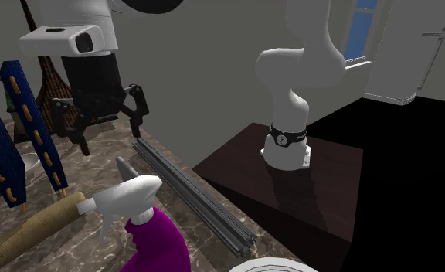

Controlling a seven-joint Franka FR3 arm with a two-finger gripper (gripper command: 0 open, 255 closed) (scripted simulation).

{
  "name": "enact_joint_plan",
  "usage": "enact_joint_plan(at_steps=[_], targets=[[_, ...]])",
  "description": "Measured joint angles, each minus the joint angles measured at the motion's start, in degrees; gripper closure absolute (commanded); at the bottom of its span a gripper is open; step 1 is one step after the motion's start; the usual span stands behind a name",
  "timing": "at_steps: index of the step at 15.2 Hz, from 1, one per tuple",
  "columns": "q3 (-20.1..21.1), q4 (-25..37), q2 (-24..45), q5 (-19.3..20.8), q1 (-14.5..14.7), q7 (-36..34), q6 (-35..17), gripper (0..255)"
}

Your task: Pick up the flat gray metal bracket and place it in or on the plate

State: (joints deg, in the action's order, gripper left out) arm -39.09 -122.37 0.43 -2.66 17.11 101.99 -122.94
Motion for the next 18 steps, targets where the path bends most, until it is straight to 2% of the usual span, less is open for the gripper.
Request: enact_joint_plan(at_steps=[4, 10, 11, 18], targets=[[-0.05, -1.43, 1.71, -1.40, -0.14, 1.23, -2.71, 0], [-0.01, -1.66, 2.04, -1.70, -0.14, 1.38, -3.23, 0], [-0.01, -1.66, 2.04, -1.70, -0.14, 1.38, -3.23, 255], [-0.15, -1.33, 1.81, -1.63, -0.23, 1.39, -3.39, 255]])
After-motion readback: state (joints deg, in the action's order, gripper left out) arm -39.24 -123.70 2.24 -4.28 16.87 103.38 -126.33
